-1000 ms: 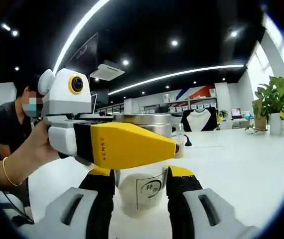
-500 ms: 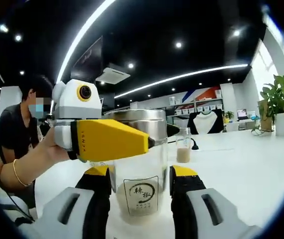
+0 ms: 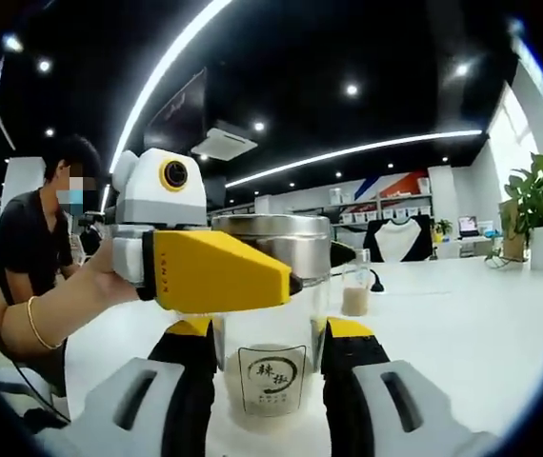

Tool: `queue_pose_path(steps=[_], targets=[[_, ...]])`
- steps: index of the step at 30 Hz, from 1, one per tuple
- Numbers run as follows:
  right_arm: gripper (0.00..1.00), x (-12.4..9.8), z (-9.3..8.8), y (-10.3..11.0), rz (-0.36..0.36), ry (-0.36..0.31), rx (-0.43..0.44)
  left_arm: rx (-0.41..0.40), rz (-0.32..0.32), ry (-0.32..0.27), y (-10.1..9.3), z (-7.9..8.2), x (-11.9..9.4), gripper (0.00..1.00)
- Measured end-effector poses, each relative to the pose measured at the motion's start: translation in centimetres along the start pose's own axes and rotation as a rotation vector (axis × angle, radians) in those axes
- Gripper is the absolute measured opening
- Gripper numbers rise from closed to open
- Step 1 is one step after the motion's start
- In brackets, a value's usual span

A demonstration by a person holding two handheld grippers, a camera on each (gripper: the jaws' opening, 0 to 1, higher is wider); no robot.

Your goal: Rotate the seasoning bottle until the label or dispensing opening points toward the visible target arrow and the bottle remains upright within the marked orientation range

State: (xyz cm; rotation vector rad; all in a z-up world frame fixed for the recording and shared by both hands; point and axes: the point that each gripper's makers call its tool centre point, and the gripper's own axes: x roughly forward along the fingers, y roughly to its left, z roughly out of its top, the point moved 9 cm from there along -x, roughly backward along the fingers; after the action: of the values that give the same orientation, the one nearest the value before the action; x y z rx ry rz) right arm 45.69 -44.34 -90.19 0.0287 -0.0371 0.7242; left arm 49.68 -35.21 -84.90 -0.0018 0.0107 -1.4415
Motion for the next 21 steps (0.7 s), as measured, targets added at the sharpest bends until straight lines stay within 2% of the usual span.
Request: queue_pose_path(steps=[2,6,7,10,13,14,16,17,19,21], targets=[[0.41,0.0,-0.2,0.0,-0.017,0.002,-0.005,0.006,0.018,0.010,-0.1,0.0,0.1,0.45],[0.41,0.1,-0.6,-0.2,-0.070,0.034,-0.024,0.008,0.113,0.030,-0.4,-0.2,0.4,0.45],[0.41,0.2,-0.7,-0.3,-0.075,0.039,-0.027,-0.021,0.156,0.017,-0.4,-0.2,0.5,0.45],[0.41,0.2,-1.0,-0.6,-0.081,0.034,0.004,-0.071,0.219,-0.011,-0.4,-0.1,0.6,0.46],[0.41,0.2,-1.1,-0.5,-0.106,0.031,-0.003,-0.066,0.265,-0.015,-0.5,-0.2,0.8,0.46],[0.41,0.2,-1.1,-0.5,-0.113,0.032,-0.004,-0.066,0.312,-0.018,-0.7,-0.3,0.9,0.46],[0.41,0.3,-1.2,-0.5,-0.131,0.032,-0.004,-0.065,0.362,-0.014,-0.8,-0.4,0.8,0.46],[0.41,0.3,-1.2,-0.5,-0.138,0.029,-0.002,-0.066,0.412,-0.020,-1.0,-0.4,0.7,0.46],[0.41,0.5,-1.3,-0.6,-0.150,0.030,0.000,-0.084,0.548,0.017,-1.4,-0.6,0.6,0.46],[0.40,0.6,-1.4,-0.6,-0.166,0.026,-0.008,0.001,0.609,0.040,-1.7,-0.4,0.7,0.46]])
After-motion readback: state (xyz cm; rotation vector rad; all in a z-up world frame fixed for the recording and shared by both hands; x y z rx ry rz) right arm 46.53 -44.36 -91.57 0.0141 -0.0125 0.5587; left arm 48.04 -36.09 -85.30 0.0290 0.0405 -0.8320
